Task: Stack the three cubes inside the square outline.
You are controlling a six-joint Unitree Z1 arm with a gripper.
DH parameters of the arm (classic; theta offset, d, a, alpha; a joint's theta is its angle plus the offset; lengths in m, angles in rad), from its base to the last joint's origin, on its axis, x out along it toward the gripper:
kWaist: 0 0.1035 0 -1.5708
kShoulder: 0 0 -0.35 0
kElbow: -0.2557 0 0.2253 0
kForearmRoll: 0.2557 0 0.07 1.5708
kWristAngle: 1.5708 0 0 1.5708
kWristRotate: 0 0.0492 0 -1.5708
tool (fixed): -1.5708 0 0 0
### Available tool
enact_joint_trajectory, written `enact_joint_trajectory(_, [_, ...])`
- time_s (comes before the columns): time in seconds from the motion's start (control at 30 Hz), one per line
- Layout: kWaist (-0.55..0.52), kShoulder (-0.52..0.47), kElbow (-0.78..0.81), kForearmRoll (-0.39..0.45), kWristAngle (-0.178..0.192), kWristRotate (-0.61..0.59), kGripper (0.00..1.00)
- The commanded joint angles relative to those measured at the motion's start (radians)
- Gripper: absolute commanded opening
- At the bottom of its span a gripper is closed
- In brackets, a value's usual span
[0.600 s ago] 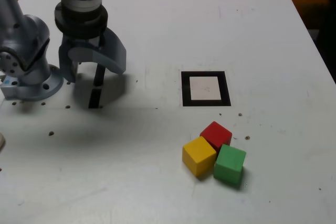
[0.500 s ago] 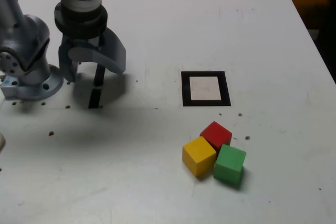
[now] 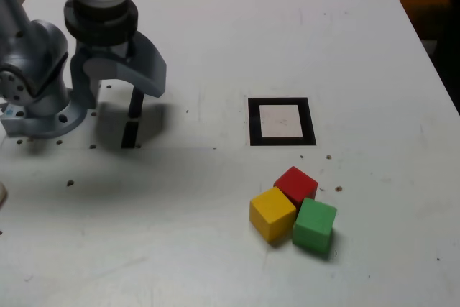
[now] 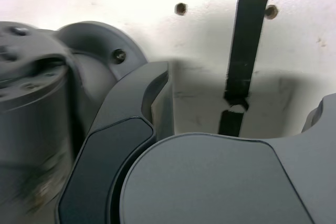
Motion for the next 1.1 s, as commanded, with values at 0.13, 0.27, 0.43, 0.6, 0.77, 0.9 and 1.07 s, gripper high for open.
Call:
enact_joint_trajectory(0.13, [-0.103,0.007,-0.132,0.097,0.003,-0.003,0.99])
enact_joint_trajectory(0.27, [-0.204,0.052,-0.296,0.193,0.019,-0.030,0.99])
enact_joint_trajectory(0.43, [-0.296,0.110,-0.507,0.286,0.057,-0.059,1.00])
enact_joint_trajectory(0.6, [-0.357,0.209,-0.646,0.321,0.075,-0.065,1.00])
enact_joint_trajectory(0.77, [-0.412,0.357,-0.799,0.352,0.137,-0.005,0.99])
enact_joint_trajectory(0.9, [-0.416,0.441,-0.879,0.361,0.136,0.045,0.99])
enact_joint_trajectory(1.07, [-0.417,0.516,-0.935,0.367,0.149,0.104,0.99])
